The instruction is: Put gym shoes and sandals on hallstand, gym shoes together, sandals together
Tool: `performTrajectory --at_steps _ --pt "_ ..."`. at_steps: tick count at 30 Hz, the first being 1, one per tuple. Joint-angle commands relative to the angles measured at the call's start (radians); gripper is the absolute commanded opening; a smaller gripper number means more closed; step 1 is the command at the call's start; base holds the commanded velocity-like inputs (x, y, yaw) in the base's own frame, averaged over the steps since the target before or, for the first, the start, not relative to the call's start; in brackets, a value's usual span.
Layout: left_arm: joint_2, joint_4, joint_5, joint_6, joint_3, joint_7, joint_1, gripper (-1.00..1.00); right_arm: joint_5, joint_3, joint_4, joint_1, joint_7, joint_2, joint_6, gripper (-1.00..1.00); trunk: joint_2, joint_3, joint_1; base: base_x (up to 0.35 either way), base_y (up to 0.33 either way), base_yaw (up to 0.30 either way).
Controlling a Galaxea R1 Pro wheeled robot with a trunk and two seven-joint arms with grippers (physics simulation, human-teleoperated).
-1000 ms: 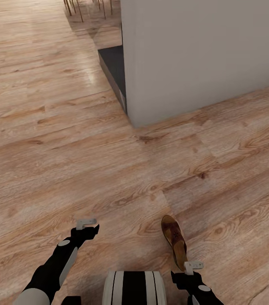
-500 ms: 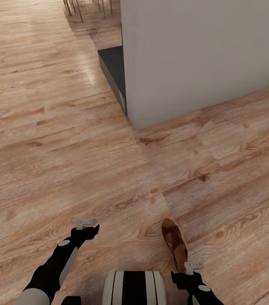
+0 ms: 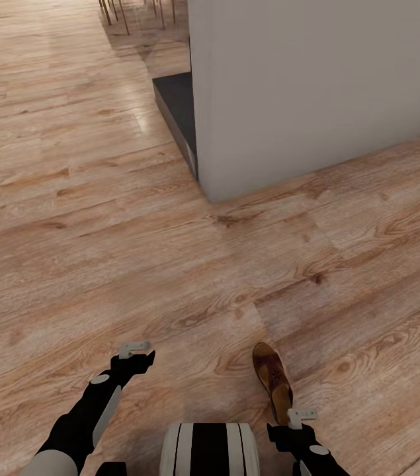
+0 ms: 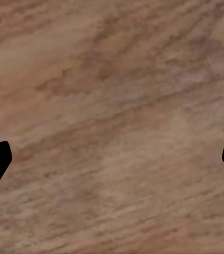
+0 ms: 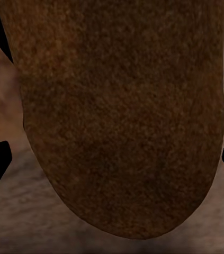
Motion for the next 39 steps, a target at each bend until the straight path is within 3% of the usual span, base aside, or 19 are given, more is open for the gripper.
performTrajectory --at_steps 1,9,10,35,39 --pt "0.001 -0.001 0.01 0.006 -0.002 0.0 0.0 1.0 0.001 0.0 0.0 0.0 0.001 0.0 0.0 1.0 0.0 0.0 0.0 0.0 0.0 0.0" --pt "0.001 -0.001 0.01 0.006 -0.002 -0.001 0.0 1.0 0.001 0.0 0.001 0.0 0.001 0.0 0.0 1.0 0.0 0.0 0.0 0.001 0.0 0.0" --pt "0.001 -0.001 0.01 0.006 -0.002 -0.001 0.0 1.0 0.001 0.0 0.001 0.0 0.001 0.0 0.0 -1.0 0.0 0.0 0.0 0.025 0.0 0.0" --pt "0.001 -0.001 0.01 0.006 -0.002 -0.001 0.0 1.0 0.001 0.0 0.002 0.0 0.001 0.0 0.0 -1.0 0.0 0.0 0.0 0.003 0.0 0.0" --pt "0.001 -0.003 0.01 0.006 -0.002 0.0 0.0 1.0 0.001 0.0 0.0 0.0 0.001 0.0 0.0 -1.0 0.001 0.015 -0.002 0.0 0.0 0.0"
